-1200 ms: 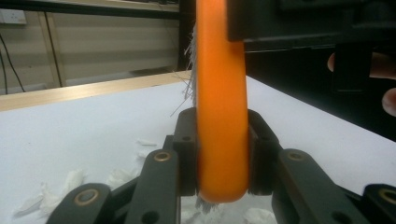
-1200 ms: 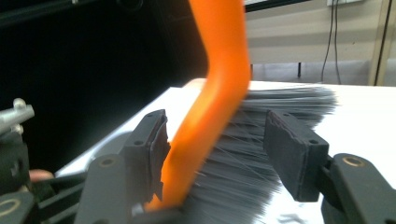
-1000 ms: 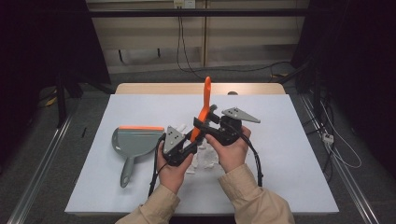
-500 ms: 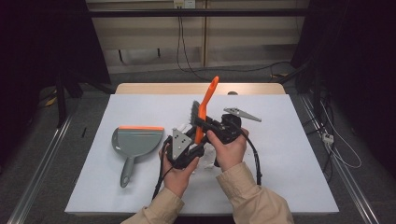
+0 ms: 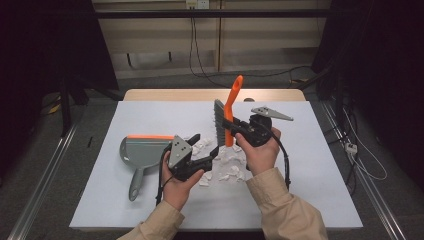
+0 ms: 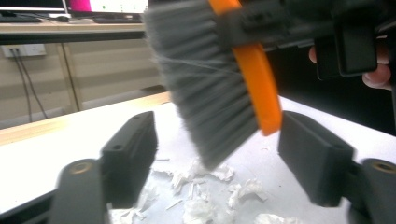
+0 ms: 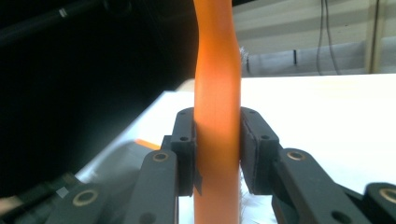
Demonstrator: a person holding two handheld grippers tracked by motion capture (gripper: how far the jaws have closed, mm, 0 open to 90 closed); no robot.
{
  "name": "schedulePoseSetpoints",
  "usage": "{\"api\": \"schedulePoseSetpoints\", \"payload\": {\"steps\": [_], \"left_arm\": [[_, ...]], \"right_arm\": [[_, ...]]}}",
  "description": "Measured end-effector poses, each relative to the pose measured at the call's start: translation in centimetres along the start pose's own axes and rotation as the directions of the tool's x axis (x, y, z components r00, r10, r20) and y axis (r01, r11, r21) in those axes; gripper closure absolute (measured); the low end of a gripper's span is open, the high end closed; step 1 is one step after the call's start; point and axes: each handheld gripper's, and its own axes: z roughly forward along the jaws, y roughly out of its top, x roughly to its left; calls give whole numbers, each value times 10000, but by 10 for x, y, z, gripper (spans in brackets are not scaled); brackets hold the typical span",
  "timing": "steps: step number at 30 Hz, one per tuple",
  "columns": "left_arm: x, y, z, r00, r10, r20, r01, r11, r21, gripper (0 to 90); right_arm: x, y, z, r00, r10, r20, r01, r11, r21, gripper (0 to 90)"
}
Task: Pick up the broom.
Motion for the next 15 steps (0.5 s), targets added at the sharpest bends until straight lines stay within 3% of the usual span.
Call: {"api": "schedulePoseSetpoints", "payload": {"steps": [3, 6, 11, 15], "left_arm": [[10, 4, -6, 9994, -329, 146, 329, 9994, 53, 198], [21, 8, -15, 9998, -87, 200, 83, 9998, 196, 186], [41, 11, -29, 9990, -179, 409, 173, 9997, 162, 146], [56, 11, -41, 9991, -311, 304, 306, 9994, 168, 122]], "right_arm": [[-10, 2, -5, 9991, -353, 254, 344, 9988, 347, 702], [-18, 2, -8, 9985, -392, 376, 368, 9974, 626, 702], [-31, 0, -17, 9960, -711, 542, 645, 9912, 1159, 702], [-39, -2, -24, 9955, -759, 572, 675, 9883, 1370, 702]]}}
